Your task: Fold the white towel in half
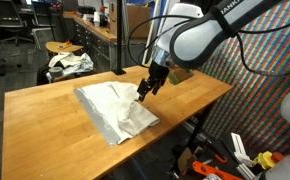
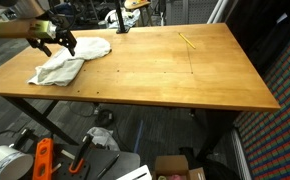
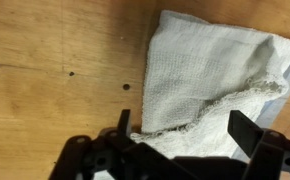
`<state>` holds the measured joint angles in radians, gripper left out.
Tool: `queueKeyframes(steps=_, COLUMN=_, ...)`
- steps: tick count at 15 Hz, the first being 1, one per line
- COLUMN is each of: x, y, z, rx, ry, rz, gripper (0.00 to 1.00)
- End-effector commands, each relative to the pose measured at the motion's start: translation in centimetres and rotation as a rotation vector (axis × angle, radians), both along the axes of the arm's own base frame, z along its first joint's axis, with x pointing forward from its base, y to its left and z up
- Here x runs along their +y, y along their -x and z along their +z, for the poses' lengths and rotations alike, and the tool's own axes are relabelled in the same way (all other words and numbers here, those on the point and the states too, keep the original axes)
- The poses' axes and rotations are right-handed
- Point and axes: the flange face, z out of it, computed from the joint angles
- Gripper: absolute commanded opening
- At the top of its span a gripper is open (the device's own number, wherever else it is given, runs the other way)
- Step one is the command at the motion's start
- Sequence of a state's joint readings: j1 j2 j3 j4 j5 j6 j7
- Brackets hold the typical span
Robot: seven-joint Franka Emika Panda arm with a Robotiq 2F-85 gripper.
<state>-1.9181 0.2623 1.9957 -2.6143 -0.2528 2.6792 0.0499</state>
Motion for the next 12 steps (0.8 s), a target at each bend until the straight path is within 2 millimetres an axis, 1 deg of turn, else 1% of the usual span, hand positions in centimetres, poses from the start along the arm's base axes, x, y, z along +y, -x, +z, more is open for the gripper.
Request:
queueKeyframes(steps=1, x=-0.1, y=-2.2, z=2.1, rx=0.075, ry=0.053, rz=-0.013, gripper=1.00)
queueKeyframes(steps=4, x=-0.2, y=-4.2, z=4.0, rx=0.157, ry=0.093, rz=-0.020, gripper=1.00)
queueKeyframes(steps=5, x=0.0, y=-5.3, z=5.1, rx=0.156, ry=0.091, rz=-0.020, gripper=1.00)
queueKeyframes(steps=7, x=0.0, y=-7.2, z=6.4, rx=0.168, ry=0.061, rz=-0.023, gripper=1.00)
queueKeyframes(steps=10, x=-0.5, y=-9.2, z=7.2, rx=0.158, ry=0.002, rz=-0.066, gripper=1.00)
queueKeyframes(steps=12, x=-1.2, y=-10.3, z=7.2, rx=0.139, ry=-0.002, rz=-0.100, gripper=1.00)
